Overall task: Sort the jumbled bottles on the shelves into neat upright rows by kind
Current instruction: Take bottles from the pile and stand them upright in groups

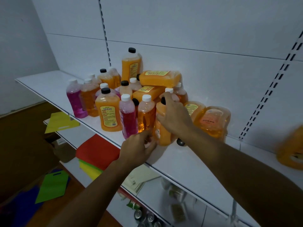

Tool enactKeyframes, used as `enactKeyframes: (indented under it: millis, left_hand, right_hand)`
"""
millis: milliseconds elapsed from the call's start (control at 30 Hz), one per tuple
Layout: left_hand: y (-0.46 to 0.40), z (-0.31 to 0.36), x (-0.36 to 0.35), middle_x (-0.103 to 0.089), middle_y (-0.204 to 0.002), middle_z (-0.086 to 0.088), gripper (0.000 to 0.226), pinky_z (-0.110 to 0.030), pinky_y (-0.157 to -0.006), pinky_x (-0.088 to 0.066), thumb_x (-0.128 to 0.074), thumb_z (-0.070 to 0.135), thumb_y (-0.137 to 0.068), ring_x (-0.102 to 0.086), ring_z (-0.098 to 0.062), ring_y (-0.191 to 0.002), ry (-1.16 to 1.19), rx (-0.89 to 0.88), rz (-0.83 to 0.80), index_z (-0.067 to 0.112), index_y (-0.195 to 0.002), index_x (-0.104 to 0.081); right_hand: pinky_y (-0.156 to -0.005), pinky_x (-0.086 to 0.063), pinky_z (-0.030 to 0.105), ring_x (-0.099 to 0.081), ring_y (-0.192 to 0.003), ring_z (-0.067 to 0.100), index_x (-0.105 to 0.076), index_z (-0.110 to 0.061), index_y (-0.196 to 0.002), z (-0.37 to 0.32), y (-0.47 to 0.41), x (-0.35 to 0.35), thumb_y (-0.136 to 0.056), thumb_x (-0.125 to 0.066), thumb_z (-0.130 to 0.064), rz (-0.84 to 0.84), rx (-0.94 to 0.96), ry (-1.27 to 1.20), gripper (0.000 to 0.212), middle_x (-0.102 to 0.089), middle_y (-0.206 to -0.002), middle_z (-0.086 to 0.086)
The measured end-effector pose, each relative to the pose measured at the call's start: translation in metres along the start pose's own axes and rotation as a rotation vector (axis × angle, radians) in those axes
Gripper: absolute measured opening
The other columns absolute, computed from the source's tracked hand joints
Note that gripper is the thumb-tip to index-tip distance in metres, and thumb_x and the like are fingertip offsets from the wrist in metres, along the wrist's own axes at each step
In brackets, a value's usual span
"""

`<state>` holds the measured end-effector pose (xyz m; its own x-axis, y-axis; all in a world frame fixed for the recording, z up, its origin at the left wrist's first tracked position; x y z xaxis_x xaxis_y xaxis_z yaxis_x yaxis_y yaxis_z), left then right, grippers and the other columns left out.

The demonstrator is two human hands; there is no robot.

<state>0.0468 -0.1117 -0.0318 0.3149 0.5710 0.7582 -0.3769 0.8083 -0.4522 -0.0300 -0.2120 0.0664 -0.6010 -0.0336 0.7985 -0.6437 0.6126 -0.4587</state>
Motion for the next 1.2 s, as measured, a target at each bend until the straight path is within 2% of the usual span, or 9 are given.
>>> enactKeyframes:
  millis: [167, 267, 333, 500, 633, 733, 900, 1033, 1200]
  left_hand:
    - [0.002, 0.0, -0.004, -0.063, -0.114, 0.008, 0.066, -0.036, -0.076, -0.056, -0.051, 0.071, -0.082, -0.062, -0.01, -0.096, 0.084, 0.048, -0.029, 0.022, -0.127, -0.047]
    - [0.001, 0.014, -0.01, -0.058, -0.126, 0.012, 0.082, -0.035, -0.083, -0.054, -0.046, 0.081, -0.075, -0.059, -0.007, -0.107, 0.213, 0.019, -0.083, 0.027, -0.136, -0.038]
    - [0.0, 0.031, -0.016, -0.056, -0.127, 0.015, 0.079, -0.031, -0.086, -0.054, -0.054, 0.076, -0.075, -0.057, -0.001, -0.11, 0.406, -0.037, -0.152, 0.031, -0.137, -0.038]
    - [-0.009, 0.078, -0.033, -0.066, -0.105, 0.014, 0.056, -0.033, -0.074, -0.059, -0.074, 0.062, -0.068, -0.066, -0.007, -0.095, 0.573, -0.081, -0.259, 0.031, -0.111, -0.057]
    - [-0.01, 0.138, -0.064, -0.071, -0.101, 0.014, 0.056, -0.033, -0.079, -0.059, -0.079, 0.055, -0.067, -0.068, -0.005, -0.092, 0.641, -0.138, -0.365, 0.028, -0.111, -0.06]
    - [-0.007, 0.193, -0.094, -0.069, -0.108, 0.016, 0.059, -0.028, -0.084, -0.058, -0.074, 0.056, -0.068, -0.066, 0.0, -0.097, 0.663, -0.215, -0.436, 0.031, -0.118, -0.056]
    - [-0.007, 0.26, -0.152, -0.068, -0.109, 0.013, 0.071, -0.03, -0.083, -0.058, -0.068, 0.066, -0.067, -0.065, -0.001, -0.095, 0.633, -0.243, -0.529, 0.023, -0.122, -0.056]
    - [-0.009, 0.298, -0.186, -0.064, -0.104, 0.018, 0.062, -0.015, -0.078, -0.051, -0.072, 0.057, -0.07, -0.062, 0.004, -0.091, 0.616, -0.232, -0.54, 0.027, -0.121, -0.055]
    - [-0.016, 0.326, -0.219, -0.066, -0.11, 0.01, 0.055, -0.022, -0.082, -0.052, -0.075, 0.044, -0.078, -0.063, -0.007, -0.096, 0.605, -0.185, -0.52, 0.021, -0.123, -0.054]
  right_hand:
    - [-0.077, -0.052, 0.027, -0.061, -0.109, 0.02, -0.034, -0.034, -0.134, 0.001, 0.015, 0.01, -0.087, -0.069, -0.024, -0.092, -0.02, -0.179, 0.059, -0.057, -0.128, -0.004]
    - [-0.077, -0.048, 0.018, -0.053, -0.119, 0.014, -0.033, -0.037, -0.136, 0.01, 0.03, 0.026, -0.085, -0.071, -0.02, -0.16, -0.051, -0.311, 0.066, -0.05, -0.135, -0.01]
    - [-0.071, -0.043, 0.013, -0.052, -0.115, 0.01, -0.035, -0.036, -0.135, 0.019, 0.04, 0.04, -0.083, -0.073, -0.021, -0.194, -0.078, -0.372, 0.066, -0.05, -0.125, -0.014]
    - [-0.082, -0.058, 0.038, -0.061, -0.106, 0.017, -0.042, -0.024, -0.131, 0.061, 0.067, 0.081, -0.079, -0.077, -0.021, -0.268, -0.209, -0.431, 0.063, -0.056, -0.124, -0.004]
    - [-0.079, -0.059, 0.039, -0.068, -0.092, 0.018, -0.053, -0.017, -0.119, 0.102, 0.095, 0.126, -0.076, -0.079, -0.013, -0.26, -0.265, -0.453, 0.051, -0.065, -0.109, 0.003]
    - [-0.082, -0.059, 0.039, -0.067, -0.097, 0.019, -0.053, -0.02, -0.119, 0.136, 0.123, 0.16, -0.078, -0.077, -0.013, -0.233, -0.318, -0.407, 0.048, -0.064, -0.113, 0.003]
    - [-0.086, -0.057, 0.04, -0.062, -0.105, 0.017, -0.048, -0.026, -0.123, 0.193, 0.164, 0.203, -0.078, -0.077, -0.014, -0.15, -0.404, -0.337, 0.055, -0.059, -0.122, 0.0]
    - [-0.087, -0.056, 0.043, -0.063, -0.103, 0.016, -0.051, -0.021, -0.123, 0.235, 0.186, 0.227, -0.078, -0.078, -0.012, -0.074, -0.446, -0.288, 0.054, -0.061, -0.116, 0.001]
    - [-0.092, -0.053, 0.039, -0.061, -0.107, 0.013, -0.047, -0.02, -0.132, 0.268, 0.194, 0.24, -0.08, -0.075, -0.013, -0.05, -0.435, -0.196, 0.06, -0.06, -0.121, -0.004]
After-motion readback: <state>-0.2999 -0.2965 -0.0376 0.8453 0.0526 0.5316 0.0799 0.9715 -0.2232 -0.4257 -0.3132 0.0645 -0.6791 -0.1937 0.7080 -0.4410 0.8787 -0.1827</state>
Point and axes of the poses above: each hand's wrist, its own y-axis away from the middle knuckle, its own x-axis out of the back of the hand, z = x × y, the point moved 9 cm from there along -y, towards the middle knuckle
